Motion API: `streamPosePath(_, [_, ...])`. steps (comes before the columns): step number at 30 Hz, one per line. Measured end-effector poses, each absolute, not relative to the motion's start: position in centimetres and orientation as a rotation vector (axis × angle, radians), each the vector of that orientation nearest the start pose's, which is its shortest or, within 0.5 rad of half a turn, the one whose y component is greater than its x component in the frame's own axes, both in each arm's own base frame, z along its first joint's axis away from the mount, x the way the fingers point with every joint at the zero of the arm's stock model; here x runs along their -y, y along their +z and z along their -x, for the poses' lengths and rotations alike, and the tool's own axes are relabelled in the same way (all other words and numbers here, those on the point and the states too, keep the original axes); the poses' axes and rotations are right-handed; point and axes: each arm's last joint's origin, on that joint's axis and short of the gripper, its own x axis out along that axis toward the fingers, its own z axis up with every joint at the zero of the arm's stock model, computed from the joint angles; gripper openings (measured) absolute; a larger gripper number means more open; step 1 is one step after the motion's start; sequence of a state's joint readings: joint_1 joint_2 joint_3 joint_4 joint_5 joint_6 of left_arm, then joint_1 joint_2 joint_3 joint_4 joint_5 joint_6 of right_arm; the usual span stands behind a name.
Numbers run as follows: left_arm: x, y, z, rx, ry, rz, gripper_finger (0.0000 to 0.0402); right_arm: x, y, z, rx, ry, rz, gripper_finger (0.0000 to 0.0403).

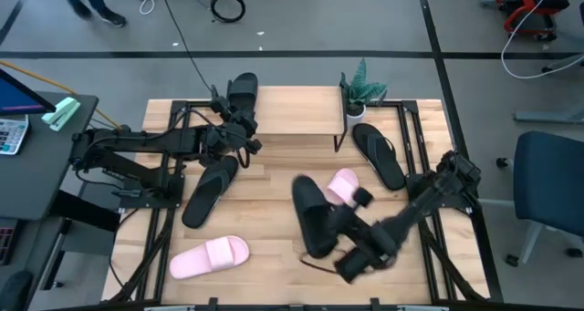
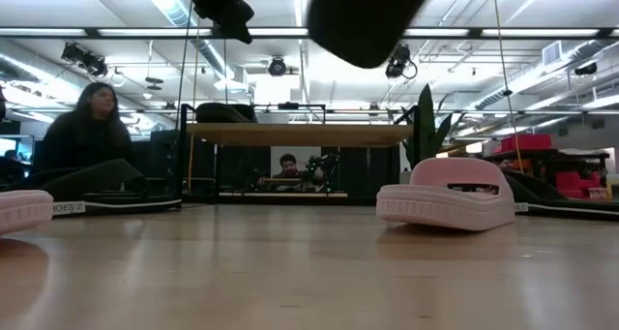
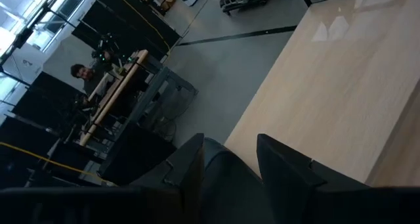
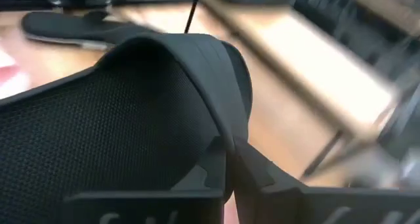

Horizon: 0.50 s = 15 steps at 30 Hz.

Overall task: Pick and place slides into the shelf
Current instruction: Put the bottom black slide on the shelf

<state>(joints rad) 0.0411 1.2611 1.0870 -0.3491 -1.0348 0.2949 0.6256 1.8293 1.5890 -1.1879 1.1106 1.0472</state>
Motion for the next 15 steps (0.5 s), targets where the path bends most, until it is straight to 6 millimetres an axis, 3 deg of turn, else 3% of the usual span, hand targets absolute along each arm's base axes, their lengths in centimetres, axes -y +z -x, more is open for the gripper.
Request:
streamPosePath(7, [-2.6, 33.8, -25.7, -0.652, 0.918, -0.627, 0.0126, -10.6, 28.5, -35.4, -0.707, -0.832, 0.399, 0.0009])
streamPosePath(10, [-2.2, 35.5, -24.7, -0.597, 0.915, -0.613, 0.0121, -6.7, 28.8, -37.2, -0.746, -0.875, 0.448, 0.0010])
streamPosePath(15, [-2.4, 40.1, -22.6, -0.448, 0.964, -0.527, 0.0123, -0.1, 29.9, -39.5, -0.760, -0.904, 0.494, 0.0009])
